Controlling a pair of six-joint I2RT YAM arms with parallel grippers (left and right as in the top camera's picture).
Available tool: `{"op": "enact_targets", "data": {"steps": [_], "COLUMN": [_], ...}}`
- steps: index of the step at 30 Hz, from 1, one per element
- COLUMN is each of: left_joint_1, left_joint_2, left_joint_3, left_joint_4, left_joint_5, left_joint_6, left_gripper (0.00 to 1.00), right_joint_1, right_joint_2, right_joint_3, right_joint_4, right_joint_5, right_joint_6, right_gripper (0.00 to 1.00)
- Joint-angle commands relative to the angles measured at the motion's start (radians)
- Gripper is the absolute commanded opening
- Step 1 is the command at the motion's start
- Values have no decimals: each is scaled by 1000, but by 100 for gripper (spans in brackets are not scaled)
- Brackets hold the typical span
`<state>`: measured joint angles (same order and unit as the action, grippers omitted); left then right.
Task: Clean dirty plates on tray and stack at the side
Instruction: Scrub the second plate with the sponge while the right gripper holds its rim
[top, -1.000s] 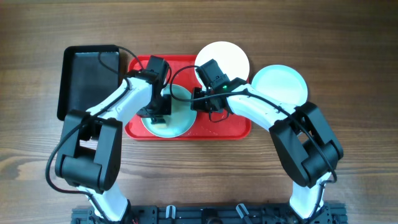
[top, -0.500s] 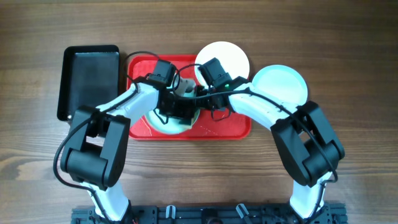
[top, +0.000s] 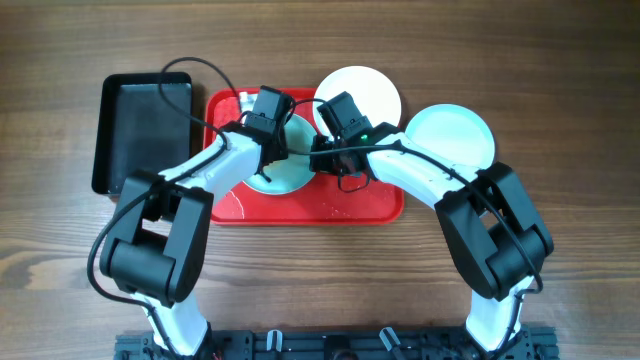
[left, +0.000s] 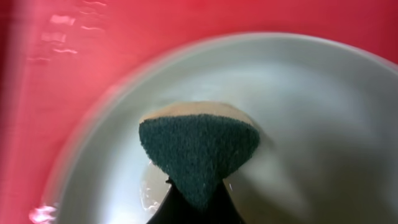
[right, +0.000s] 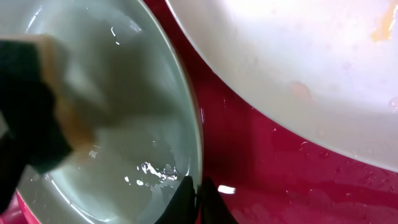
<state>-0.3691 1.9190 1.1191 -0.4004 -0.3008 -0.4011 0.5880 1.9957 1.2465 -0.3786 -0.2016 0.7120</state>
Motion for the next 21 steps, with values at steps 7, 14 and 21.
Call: {"op": "enact_targets", "data": {"steps": [7,14,21], "left_joint_1": [39,39,39], "left_joint_2": [55,55,55], "left_joint_3": [-38,-38,-38], "left_joint_4": [-257,-346,-341], "left_joint_5": [-190,420,931], "left_joint_6": [-52,230,533], "left_gripper": [4,4,4], "right_joint_1": [6,6,6], "right_joint_2": [15,15,15], "right_joint_3": [6,6,6], "right_joint_4": [-14,-14,-14], "right_joint_5": [-24,-24,-24], "right_joint_6": [-10,-9,-10], "right_gripper": [5,4,4]}}
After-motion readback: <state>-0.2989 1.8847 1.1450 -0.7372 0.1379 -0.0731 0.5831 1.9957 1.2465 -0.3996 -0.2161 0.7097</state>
